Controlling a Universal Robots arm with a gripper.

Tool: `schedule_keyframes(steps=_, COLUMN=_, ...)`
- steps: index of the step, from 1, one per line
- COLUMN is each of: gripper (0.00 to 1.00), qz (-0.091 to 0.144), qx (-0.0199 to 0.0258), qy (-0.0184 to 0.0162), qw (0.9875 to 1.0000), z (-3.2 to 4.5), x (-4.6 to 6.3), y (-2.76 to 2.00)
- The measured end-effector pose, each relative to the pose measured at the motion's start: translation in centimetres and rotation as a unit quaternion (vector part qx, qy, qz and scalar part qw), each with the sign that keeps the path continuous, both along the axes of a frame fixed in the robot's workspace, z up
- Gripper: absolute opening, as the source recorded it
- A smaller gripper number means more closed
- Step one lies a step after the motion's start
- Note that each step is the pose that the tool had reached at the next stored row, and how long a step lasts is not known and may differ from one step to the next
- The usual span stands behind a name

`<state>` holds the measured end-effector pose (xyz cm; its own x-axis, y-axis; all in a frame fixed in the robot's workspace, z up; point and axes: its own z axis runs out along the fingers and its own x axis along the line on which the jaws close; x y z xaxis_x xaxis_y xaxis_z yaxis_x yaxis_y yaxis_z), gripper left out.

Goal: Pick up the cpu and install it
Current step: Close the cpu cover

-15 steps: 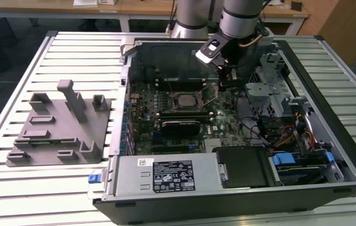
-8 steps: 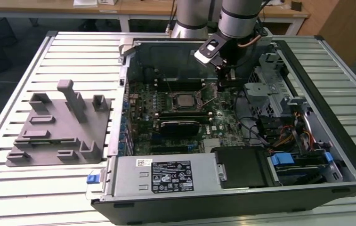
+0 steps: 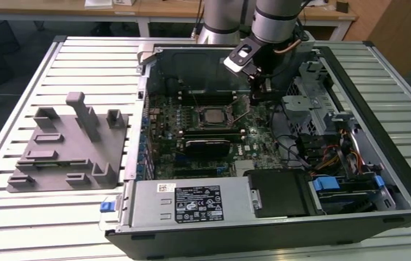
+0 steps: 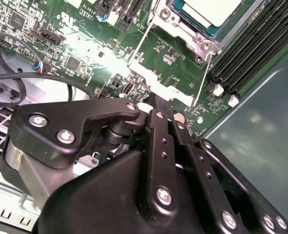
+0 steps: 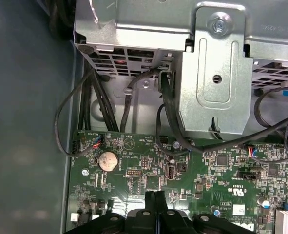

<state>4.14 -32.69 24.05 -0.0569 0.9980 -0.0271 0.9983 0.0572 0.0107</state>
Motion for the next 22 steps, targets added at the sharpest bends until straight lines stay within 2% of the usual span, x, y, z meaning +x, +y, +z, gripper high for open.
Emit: schedule_keyframes(steps=22, gripper=0.11, qz=0.0, qx=-0.0001, qy=0.0, qw=1.0, z=0.43, x=-2.4, y=-0.05)
